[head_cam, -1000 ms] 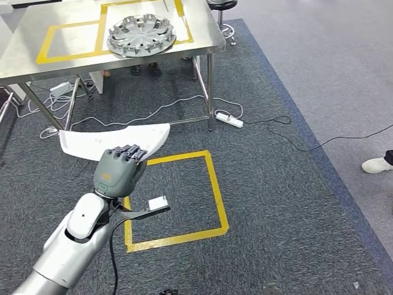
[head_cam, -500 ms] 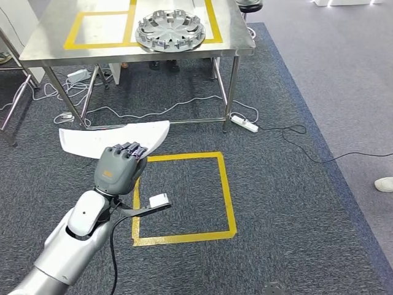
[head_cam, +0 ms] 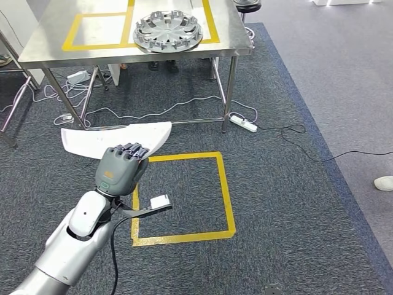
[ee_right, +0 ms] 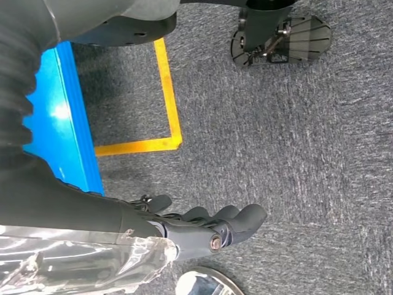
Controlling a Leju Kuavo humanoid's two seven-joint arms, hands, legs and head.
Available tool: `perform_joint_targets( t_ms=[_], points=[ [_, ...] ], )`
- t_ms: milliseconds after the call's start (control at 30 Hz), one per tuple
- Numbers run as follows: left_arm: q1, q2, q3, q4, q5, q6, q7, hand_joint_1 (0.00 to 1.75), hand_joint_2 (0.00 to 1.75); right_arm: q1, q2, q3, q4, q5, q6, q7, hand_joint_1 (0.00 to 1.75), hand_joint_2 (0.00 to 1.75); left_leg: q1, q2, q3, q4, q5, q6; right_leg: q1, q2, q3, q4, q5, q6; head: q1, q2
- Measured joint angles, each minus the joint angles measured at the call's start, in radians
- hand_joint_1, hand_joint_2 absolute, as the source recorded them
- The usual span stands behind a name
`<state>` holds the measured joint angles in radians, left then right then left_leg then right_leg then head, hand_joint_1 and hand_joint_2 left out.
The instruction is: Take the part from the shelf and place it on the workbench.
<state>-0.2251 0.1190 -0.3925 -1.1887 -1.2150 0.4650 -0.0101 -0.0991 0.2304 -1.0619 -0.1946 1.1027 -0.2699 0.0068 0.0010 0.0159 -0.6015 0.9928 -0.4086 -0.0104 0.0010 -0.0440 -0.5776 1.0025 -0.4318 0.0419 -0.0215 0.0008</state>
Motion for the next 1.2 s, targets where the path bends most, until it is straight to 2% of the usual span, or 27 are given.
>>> perform_joint_targets(
  t_ms=[500, 667, 767, 833, 900, 933, 967, 1000, 1033, 1067, 1100, 1133, 1167, 1200],
  points=[
    [0.005, 0.000, -0.007, 0.000, 0.000, 0.005, 0.003, 1.75, 1.75, 0.000, 0.000, 0.000, 0.000, -0.003, 0.001, 0.005, 0.00, 1.75, -0.003, 0.000, 0.000, 0.001, -0.001, 0.002, -0.002, 0.000, -0.001, 0.001, 0.000, 0.001, 0.000, 0.000],
    [0.005, 0.000, -0.007, 0.000, 0.000, -0.008, 0.018, 1.75, 1.75, 0.000, 0.001, 0.000, 0.000, -0.004, 0.001, 0.008, 0.00, 1.75, -0.009, 0.000, -0.002, -0.001, -0.006, 0.011, -0.009, -0.001, 0.001, 0.001, 0.004, 0.009, 0.000, 0.000],
    [0.003, 0.000, -0.006, 0.000, 0.000, -0.011, 0.024, 1.75, 1.75, -0.001, 0.001, -0.001, 0.000, -0.004, 0.002, 0.008, 0.00, 1.75, -0.006, -0.005, 0.004, -0.010, -0.016, 0.029, -0.011, 0.003, -0.003, 0.019, 0.003, 0.020, 0.000, 0.000],
    [0.000, -0.001, -0.006, 0.000, 0.000, -0.012, 0.026, 1.75, 1.75, -0.001, 0.001, -0.001, 0.000, -0.004, 0.002, 0.008, 0.00, 1.75, -0.002, -0.010, 0.015, -0.012, -0.019, 0.038, -0.012, 0.019, -0.036, 0.080, -0.032, 0.023, 0.004, 0.000],
    [-0.001, -0.003, -0.006, 0.000, 0.000, -0.013, 0.027, 1.75, 1.75, 0.001, 0.000, -0.001, 0.000, -0.004, 0.002, 0.008, 0.00, 1.75, -0.001, -0.015, 0.022, -0.012, -0.024, 0.039, -0.013, 0.035, -0.107, 0.215, -0.091, 0.023, 0.008, 0.000],
    [0.000, -0.003, -0.006, 0.000, 0.000, -0.014, 0.028, 1.75, 1.75, 0.002, 0.000, -0.001, 0.000, -0.004, 0.002, 0.008, 0.00, 1.75, -0.001, -0.017, 0.026, -0.012, -0.027, 0.038, -0.013, 0.038, -0.144, 0.277, -0.112, 0.024, 0.009, 0.000],
    [0.002, -0.003, -0.007, 0.000, 0.000, -0.016, 0.028, 1.75, 1.75, 0.004, 0.000, -0.001, 0.000, -0.004, 0.002, 0.008, 0.00, 1.75, 0.000, -0.020, 0.032, -0.011, -0.031, 0.034, -0.013, 0.040, -0.169, 0.312, -0.117, 0.024, 0.010, 0.000],
    [0.003, -0.004, -0.007, 0.000, 0.000, -0.016, 0.028, 1.75, 1.75, 0.005, 0.000, -0.001, 0.000, -0.004, 0.002, 0.008, 0.00, 1.75, 0.002, -0.024, 0.040, -0.011, -0.036, 0.029, -0.014, 0.040, -0.172, 0.302, -0.097, 0.025, 0.010, 0.000],
    [0.003, -0.004, -0.008, 0.000, 0.000, -0.016, 0.028, 1.75, 1.75, 0.006, 0.000, -0.001, 0.000, -0.004, 0.002, 0.008, 0.00, 1.75, 0.005, -0.027, 0.050, -0.010, -0.042, 0.022, -0.015, 0.040, -0.156, 0.255, -0.061, 0.027, 0.010, 0.000],
    [0.003, -0.004, -0.008, 0.000, 0.000, -0.017, 0.028, 1.75, 1.75, 0.006, -0.001, -0.001, 0.000, -0.004, 0.002, 0.008, 0.00, 1.75, 0.008, -0.030, 0.062, -0.010, -0.051, 0.014, -0.018, 0.040, -0.127, 0.181, -0.015, 0.030, 0.010, 0.000],
    [0.002, -0.004, -0.008, 0.000, 0.000, -0.017, 0.028, 1.75, 1.75, 0.007, 0.000, -0.001, 0.000, -0.004, 0.002, 0.008, 0.00, 1.75, 0.011, -0.032, 0.072, -0.008, -0.060, 0.006, -0.019, 0.042, -0.098, 0.111, 0.015, 0.033, 0.013, 0.000],
    [0.001, -0.005, -0.008, 0.000, 0.000, -0.018, 0.028, 1.75, 1.75, 0.007, 0.000, -0.001, 0.001, -0.004, 0.002, 0.008, 0.00, 1.75, 0.012, -0.033, 0.079, -0.008, -0.067, -0.002, -0.019, 0.045, -0.076, 0.060, 0.027, 0.028, 0.015, 0.000],
    [0.000, -0.005, -0.008, 0.000, 0.000, -0.019, 0.029, 1.75, 1.75, 0.007, 0.000, -0.001, 0.001, -0.004, 0.002, 0.008, 0.00, 1.75, 0.012, -0.034, 0.081, -0.009, -0.073, -0.009, -0.018, 0.047, -0.063, 0.033, 0.030, 0.020, 0.017, 0.000],
    [-0.002, -0.005, -0.007, 0.000, 0.000, -0.019, 0.029, 1.75, 1.75, 0.007, 0.000, -0.001, 0.002, -0.004, 0.002, 0.008, 0.00, 1.75, 0.011, -0.035, 0.084, -0.011, -0.075, -0.016, -0.016, 0.049, -0.060, 0.027, 0.019, 0.007, 0.018, 0.000]
  ],
)
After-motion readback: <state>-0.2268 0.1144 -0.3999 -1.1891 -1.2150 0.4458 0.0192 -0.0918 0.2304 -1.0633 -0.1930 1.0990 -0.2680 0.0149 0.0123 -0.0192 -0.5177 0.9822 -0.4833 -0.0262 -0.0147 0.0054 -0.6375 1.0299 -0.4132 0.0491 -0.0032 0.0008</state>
